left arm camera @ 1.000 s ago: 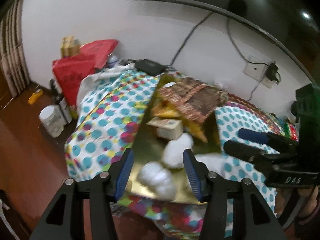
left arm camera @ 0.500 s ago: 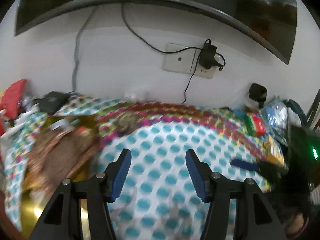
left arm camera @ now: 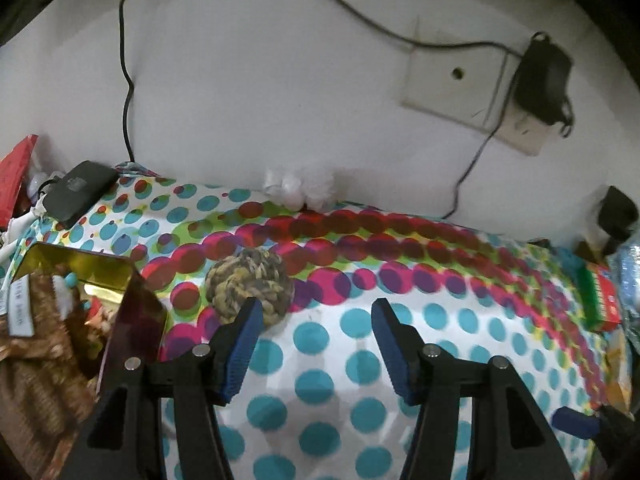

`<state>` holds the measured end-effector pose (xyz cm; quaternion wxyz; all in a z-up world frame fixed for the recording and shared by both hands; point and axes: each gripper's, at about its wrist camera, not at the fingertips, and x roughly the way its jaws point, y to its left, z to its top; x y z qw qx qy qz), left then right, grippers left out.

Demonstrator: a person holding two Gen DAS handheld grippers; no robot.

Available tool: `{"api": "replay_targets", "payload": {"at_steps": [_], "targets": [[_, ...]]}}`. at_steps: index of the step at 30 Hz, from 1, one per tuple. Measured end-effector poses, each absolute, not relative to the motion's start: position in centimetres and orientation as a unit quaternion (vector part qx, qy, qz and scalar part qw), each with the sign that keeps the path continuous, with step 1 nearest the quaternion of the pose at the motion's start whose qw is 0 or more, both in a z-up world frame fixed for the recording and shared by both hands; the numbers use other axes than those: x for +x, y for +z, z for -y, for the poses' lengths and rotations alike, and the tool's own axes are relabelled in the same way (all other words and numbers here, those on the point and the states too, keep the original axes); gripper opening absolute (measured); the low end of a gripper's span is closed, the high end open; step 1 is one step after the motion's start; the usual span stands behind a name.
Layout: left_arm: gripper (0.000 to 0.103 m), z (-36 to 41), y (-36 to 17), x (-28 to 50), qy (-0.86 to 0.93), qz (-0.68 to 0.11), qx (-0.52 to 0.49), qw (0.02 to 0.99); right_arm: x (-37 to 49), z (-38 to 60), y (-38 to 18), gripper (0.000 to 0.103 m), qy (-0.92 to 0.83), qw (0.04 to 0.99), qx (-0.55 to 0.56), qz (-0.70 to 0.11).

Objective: Organize objects
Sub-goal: 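Reach to the braided rope ball on the bed and grasp it with the left gripper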

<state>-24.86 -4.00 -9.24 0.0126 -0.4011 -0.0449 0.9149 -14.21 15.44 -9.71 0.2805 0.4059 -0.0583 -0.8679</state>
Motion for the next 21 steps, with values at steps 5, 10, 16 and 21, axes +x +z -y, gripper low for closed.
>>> {"api": "replay_targets", "payload": {"at_steps": [5,10,16,21], "targets": [[0.058,2.2,-9.3,-25.7,0.927,-0.021,-0.373,-0.013,-15.6,-14.0,-9.4,0.079,-0.873,0.281,0.395,0.049],[0.058,0.9,-10.2,-25.7,0.928,-0.039,-0.367,-0.055,-17.1,-14.4,-9.1,0.079,-0.878,0.268,0.394,0.053],[0.058,0.5,-10.1,-25.4,0.930,-0.055,-0.344,-0.118,-18.6,-15.3,-9.7,0.079,-0.874,0.239,0.420,0.051],[0.059,2.5,-10.3,-26.4,0.925,-0.015,-0.356,-0.131,-20.2,-13.9,-9.7,0.079,-0.876,0.225,0.426,0.025]]}}
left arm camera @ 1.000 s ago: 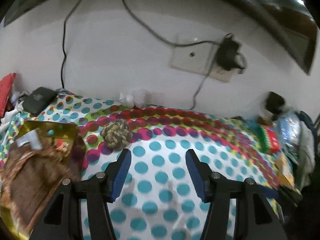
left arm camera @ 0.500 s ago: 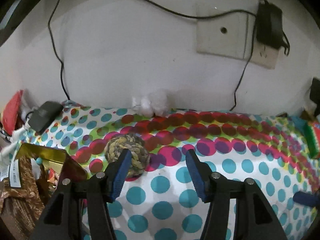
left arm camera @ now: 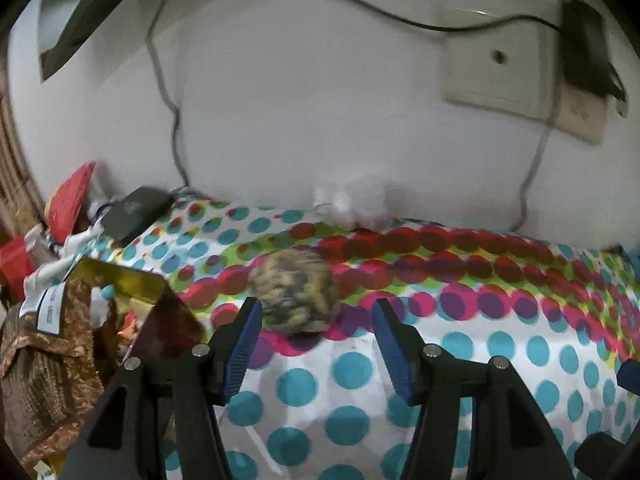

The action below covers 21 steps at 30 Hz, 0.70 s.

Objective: Organize objects
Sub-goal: 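Reach to the braided rope ball on the bed and grasp it with the left gripper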

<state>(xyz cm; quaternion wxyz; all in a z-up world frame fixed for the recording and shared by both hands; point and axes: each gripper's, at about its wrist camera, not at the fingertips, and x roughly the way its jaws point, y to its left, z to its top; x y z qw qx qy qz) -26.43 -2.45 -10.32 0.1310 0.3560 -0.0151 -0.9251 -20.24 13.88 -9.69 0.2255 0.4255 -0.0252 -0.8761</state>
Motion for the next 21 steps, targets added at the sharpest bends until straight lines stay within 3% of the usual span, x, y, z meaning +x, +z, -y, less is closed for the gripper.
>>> {"api": "replay_targets", "payload": {"at_steps": [7,11,14,21], "targets": [[0.059,3.6,-10.4,-27.2,-0.922,0.001,0.368,0.118,-22.9,-10.3,-9.0,0.079,-0.881,0.226,0.415,-0.013],[0.059,5.4,-10.5,-27.5,-0.918,-0.037,0.375,0.124,-24.9,-9.5,-9.3,0.079,-0.881,0.209,0.425,0.008],[0.066,6.3,-11.1,-28.1,-0.917,-0.065,0.380,0.102,-26.2,-9.1,-9.7,0.079,-0.878,0.199,0.434,0.023],[0.067,6.3,-12.6,-29.5,-0.901,-0.064,0.422,0.082,-28.7,-7.8,-10.6,0.079,-0.880,0.179,0.439,0.028]]}}
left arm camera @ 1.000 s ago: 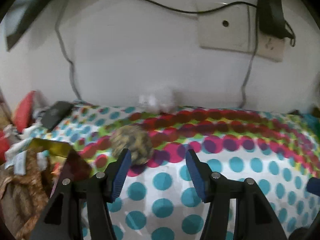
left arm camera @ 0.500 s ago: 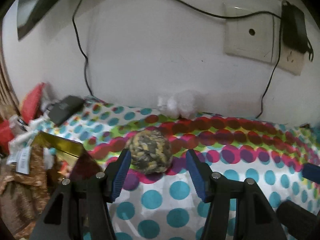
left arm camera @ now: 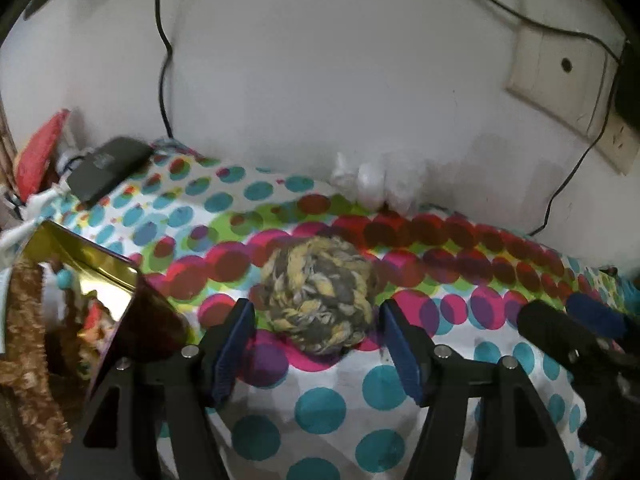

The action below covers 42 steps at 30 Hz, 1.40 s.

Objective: Organize objects
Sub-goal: 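Reach to the braided rope ball on the bed and grasp it with the left gripper, then grasp the crumpled clear plastic bag with the right gripper while the left holds the rope ball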

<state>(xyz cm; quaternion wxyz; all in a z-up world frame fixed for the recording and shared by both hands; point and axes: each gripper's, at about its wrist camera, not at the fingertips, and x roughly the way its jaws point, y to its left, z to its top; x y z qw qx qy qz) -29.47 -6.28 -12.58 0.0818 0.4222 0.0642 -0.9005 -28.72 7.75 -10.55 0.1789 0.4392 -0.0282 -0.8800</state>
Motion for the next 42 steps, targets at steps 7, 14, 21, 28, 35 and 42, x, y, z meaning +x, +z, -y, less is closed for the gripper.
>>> {"api": "replay_targets", "payload": {"at_steps": [7,14,21,28,35,42], "targets": [[0.054,6.8,-11.7,-28.9,-0.916,-0.073,0.389,0.060,-30.4,-6.4,-11.1,0.079,-0.883,0.168,0.438,0.001],[0.054,7.6,-9.8,-27.7,-0.926,-0.077,0.363,0.068,-32.5,-4.9,-10.9,0.079,-0.882,0.177,0.436,0.010],[0.054,7.5,-9.0,-26.8,-0.931,-0.065,0.348,0.086,-34.0,-1.3,-10.3,0.079,-0.878,0.207,0.431,-0.020],[0.054,7.7,-9.5,-26.3,-0.924,-0.072,0.359,0.108,-35.5,1.7,-11.3,0.067,-0.866,0.224,0.445,-0.044],[0.054,7.4,-9.8,-26.2,-0.923,-0.062,0.362,0.120,-36.9,2.6,-12.6,0.018,-0.864,0.224,0.450,-0.043],[0.054,6.9,-9.8,-26.3,-0.927,-0.056,0.357,0.104,-35.1,-0.7,-11.5,0.006,-0.890,0.200,0.410,-0.019]]}}
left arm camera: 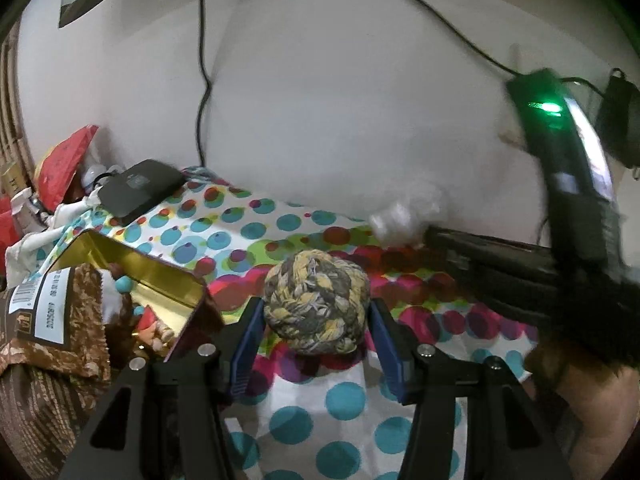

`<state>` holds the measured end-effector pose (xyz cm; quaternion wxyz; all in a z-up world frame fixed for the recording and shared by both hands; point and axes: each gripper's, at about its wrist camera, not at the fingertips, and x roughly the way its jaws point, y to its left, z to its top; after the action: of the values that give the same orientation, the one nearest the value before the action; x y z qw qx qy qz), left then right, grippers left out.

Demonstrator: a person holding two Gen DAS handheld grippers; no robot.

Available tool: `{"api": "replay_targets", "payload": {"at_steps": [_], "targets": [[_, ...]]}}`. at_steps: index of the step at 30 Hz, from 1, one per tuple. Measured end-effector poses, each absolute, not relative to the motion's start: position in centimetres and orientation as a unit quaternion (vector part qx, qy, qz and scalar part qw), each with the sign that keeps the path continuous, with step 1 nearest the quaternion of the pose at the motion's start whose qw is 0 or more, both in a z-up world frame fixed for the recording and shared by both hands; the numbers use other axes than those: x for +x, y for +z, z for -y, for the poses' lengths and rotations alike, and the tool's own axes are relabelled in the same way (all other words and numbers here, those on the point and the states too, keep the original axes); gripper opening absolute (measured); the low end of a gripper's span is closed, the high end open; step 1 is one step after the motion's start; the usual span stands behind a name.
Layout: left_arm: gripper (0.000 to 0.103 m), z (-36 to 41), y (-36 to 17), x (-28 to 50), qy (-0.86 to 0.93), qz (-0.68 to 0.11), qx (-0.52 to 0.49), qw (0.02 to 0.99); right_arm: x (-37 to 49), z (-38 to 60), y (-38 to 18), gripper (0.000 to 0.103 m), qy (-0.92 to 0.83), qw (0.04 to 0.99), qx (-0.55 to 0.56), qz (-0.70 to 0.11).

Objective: Organize objects
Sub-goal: 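Grasp the crumpled clear plastic bag with the right gripper while the left holds the rope ball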

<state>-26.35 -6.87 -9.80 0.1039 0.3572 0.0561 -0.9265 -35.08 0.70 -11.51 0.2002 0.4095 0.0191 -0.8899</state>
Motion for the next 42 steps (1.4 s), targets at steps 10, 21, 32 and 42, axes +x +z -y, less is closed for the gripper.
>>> {"api": "replay_targets", "payload": {"at_steps": [10,21,32,42], "targets": [[0.054,5.6,-9.5,-26.0,-0.932,-0.049,0.350,0.080,-31.3,-6.2,-10.1,0.031,-0.895,0.196,0.402,-0.001],[0.054,6.3,-9.7,-25.8,-0.927,-0.065,0.359,0.091,-33.1,-3.2,-10.2,0.090,-0.894,0.206,0.397,-0.038],[0.054,5.9,-9.5,-25.5,-0.930,-0.061,0.352,0.082,-30.0,-6.6,-10.2,0.039,-0.905,0.194,0.378,-0.010],[0.054,4.2,-9.4,-25.3,-0.934,-0.039,0.351,0.060,-22.2,-16.5,-10.3,0.039,-0.925,0.075,0.374,0.009]]}}
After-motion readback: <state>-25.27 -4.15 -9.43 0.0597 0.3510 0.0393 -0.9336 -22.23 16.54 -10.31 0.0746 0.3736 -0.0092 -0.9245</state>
